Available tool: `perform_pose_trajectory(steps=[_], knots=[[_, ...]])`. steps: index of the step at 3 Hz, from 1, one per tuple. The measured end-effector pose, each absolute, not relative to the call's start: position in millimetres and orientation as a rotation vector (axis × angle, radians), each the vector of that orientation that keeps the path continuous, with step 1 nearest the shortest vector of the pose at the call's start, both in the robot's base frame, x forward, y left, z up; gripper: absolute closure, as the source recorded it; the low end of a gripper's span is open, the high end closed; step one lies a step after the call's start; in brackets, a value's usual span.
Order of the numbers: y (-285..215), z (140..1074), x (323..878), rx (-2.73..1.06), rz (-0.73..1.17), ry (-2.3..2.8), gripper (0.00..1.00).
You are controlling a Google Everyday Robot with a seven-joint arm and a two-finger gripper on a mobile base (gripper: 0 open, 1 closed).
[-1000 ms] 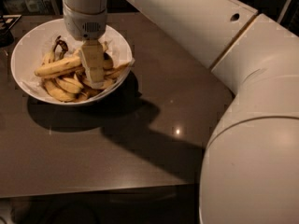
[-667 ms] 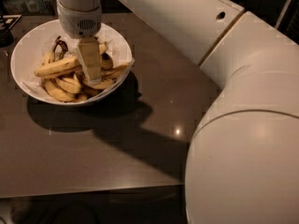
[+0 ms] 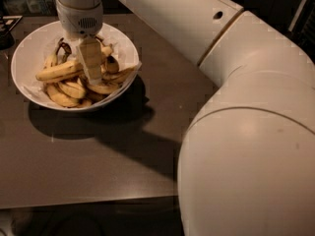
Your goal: Pick banana from white bowl
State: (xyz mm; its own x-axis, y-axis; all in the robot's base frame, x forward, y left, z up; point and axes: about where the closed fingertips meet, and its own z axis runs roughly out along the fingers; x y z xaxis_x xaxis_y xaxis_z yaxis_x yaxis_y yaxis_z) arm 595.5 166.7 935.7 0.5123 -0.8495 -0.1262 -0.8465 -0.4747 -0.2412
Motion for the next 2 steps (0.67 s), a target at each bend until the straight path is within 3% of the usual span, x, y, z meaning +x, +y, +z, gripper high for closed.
perform_pose_trajectory(steps=[1, 2], knots=[[166.0, 923.6, 600.4, -2.487, 0.02, 1.451, 0.18], [163.7, 913.1, 602.5, -2.495, -0.001, 1.471, 0.36]])
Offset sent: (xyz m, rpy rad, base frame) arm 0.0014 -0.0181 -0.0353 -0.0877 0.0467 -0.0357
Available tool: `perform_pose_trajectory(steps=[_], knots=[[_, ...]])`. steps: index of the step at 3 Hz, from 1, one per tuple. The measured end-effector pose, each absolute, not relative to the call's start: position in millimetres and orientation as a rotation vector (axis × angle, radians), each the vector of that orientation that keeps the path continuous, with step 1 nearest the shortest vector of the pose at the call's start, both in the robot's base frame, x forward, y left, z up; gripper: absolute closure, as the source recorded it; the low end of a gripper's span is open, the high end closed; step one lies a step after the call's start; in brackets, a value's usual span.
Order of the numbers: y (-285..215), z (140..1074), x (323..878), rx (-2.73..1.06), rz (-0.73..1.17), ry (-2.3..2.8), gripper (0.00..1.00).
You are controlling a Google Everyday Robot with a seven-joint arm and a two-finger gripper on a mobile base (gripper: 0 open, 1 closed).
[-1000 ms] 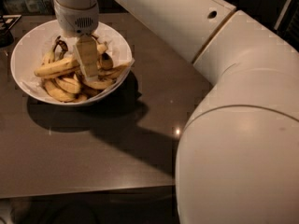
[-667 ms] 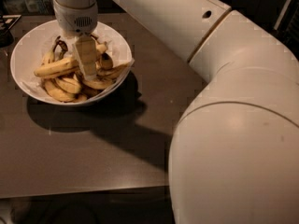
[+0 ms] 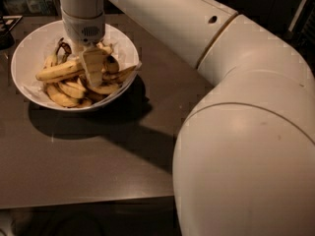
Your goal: Pick banana from white bowl
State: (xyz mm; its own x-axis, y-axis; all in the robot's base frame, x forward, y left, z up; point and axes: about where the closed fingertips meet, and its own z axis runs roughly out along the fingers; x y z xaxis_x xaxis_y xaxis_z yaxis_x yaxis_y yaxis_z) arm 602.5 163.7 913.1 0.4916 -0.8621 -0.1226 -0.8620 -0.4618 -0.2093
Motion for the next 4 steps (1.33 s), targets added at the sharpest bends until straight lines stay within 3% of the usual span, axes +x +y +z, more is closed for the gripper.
perform_pose_trajectory(steps=[2, 3, 4], knots=[[167.5, 912.5, 605.0, -2.484, -0.002, 1.463, 0.82], [160.6, 923.9, 600.1, -2.438, -0.018, 1.451, 1.0], [147.9, 943.9, 584.7, -2.397, -0.048, 1.445, 1.0]])
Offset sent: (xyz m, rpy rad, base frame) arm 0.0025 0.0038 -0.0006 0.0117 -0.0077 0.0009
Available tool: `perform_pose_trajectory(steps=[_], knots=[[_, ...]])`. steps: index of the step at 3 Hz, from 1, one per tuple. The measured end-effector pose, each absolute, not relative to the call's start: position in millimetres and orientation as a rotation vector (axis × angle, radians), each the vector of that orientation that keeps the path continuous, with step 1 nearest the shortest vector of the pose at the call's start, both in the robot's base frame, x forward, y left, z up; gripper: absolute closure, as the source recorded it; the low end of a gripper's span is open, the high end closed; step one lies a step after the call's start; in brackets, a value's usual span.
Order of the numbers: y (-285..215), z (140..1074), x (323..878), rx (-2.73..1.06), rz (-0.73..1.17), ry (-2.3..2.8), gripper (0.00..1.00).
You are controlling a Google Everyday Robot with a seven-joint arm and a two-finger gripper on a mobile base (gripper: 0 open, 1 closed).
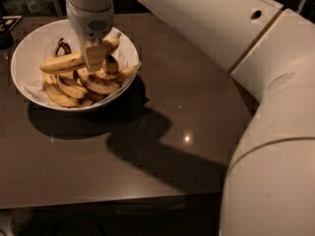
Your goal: Pick banana from white bowl
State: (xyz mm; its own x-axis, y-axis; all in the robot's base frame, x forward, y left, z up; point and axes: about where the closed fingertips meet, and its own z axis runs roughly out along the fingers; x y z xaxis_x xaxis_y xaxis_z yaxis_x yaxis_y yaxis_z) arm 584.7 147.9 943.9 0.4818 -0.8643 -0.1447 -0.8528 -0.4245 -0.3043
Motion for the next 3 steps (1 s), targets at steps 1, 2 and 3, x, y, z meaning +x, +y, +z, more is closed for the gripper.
perform_pose_trajectory(steps=[1, 2, 3], knots=[[135.4, 961.3, 567.3, -2.358, -0.066, 1.453, 1.0], [123.5, 970.7, 547.9, -2.307, -0.057, 1.48, 1.0], [113.7, 970.7, 524.4, -2.234, -0.021, 1.532, 1.0]])
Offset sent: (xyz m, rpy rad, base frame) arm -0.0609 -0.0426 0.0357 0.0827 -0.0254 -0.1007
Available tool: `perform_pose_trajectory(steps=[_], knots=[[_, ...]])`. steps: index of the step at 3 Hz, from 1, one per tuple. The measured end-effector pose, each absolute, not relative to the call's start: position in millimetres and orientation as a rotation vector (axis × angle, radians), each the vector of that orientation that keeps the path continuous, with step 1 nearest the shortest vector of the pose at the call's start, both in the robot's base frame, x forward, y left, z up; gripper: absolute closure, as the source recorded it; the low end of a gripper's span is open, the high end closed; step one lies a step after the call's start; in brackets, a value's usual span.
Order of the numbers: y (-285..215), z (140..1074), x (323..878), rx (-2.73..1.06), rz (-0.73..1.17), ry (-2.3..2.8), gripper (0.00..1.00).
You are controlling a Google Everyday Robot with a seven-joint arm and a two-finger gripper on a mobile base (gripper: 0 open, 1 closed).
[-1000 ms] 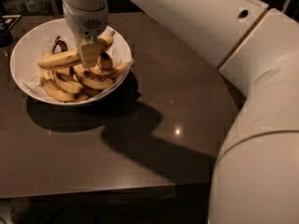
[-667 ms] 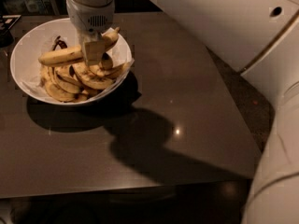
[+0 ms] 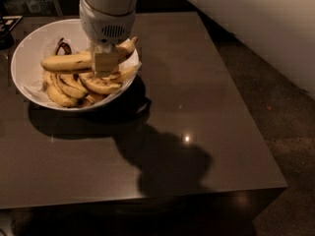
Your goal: Pick banana from white bowl
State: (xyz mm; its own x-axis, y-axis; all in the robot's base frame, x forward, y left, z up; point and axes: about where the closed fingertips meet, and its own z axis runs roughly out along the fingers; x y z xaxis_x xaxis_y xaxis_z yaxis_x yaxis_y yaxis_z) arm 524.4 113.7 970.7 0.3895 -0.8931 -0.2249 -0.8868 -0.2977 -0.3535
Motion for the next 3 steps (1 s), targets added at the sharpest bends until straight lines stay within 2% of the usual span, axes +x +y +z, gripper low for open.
perform_pose_trajectory(steps=[2, 3], knots=[[101.0, 962.8, 473.4, -2.116, 0.074, 1.648, 1.0], [100.1, 961.1, 471.2, -2.115, 0.08, 1.654, 1.0]])
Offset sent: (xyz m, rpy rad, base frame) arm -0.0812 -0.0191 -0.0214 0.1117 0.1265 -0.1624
